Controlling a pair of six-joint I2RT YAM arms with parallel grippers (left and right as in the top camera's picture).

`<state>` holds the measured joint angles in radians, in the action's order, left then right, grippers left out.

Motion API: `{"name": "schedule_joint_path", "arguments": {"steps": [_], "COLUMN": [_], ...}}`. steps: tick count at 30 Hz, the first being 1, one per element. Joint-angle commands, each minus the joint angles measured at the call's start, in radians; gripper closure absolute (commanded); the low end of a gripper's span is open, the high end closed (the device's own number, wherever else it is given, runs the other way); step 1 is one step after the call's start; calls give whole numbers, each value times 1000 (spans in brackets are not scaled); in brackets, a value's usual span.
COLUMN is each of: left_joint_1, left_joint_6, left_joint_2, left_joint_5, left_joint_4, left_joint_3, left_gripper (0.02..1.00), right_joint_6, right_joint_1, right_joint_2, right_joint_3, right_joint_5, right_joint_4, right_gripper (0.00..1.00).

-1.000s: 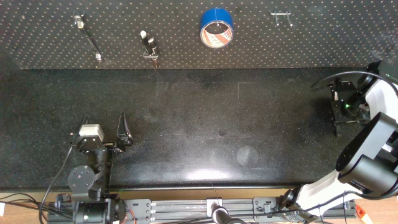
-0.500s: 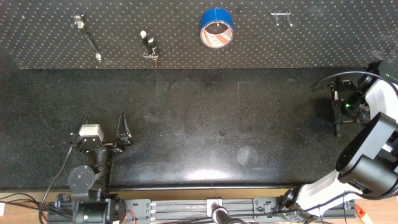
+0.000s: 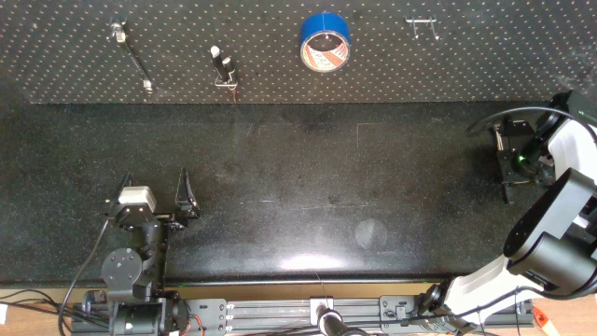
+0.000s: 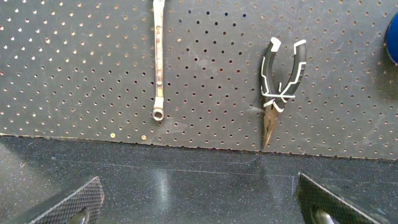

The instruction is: Place Tools Onto Pegboard

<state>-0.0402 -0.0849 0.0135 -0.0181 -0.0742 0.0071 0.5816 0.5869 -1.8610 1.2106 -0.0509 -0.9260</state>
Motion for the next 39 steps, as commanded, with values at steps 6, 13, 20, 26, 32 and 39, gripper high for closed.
{"name": "schedule_joint_path", "arguments": {"steps": [6, 13, 20, 26, 32, 39], "left_joint_1": [2, 2, 2, 2, 2, 2], "left_joint_6": [-16, -16, -16, -16, -15, -16], "left_joint_2": [-7, -7, -7, -7, -7, -7], "left_joint_5": [14, 14, 14, 14, 14, 14], "left_joint_4": [-6, -6, -6, -6, -6, -6], "left_joint_3": [-2, -2, -2, -2, -2, -2], "left_gripper": [23, 20, 23, 23, 23, 23], "right_joint_6": [4, 4, 4, -4, -215, -535], "right_joint_1": [0, 0, 0, 0, -54, -376], "right_joint_2": [-11, -11, -11, 5, 343, 733], "right_joint_3": [-5, -5, -5, -5, -5, -5], "right_joint_5": [-5, -5, -5, 3, 45, 44], "right_joint_4": [0, 0, 0, -9, -16, -6], "right_gripper": [888, 899, 921, 925, 928, 928]}}
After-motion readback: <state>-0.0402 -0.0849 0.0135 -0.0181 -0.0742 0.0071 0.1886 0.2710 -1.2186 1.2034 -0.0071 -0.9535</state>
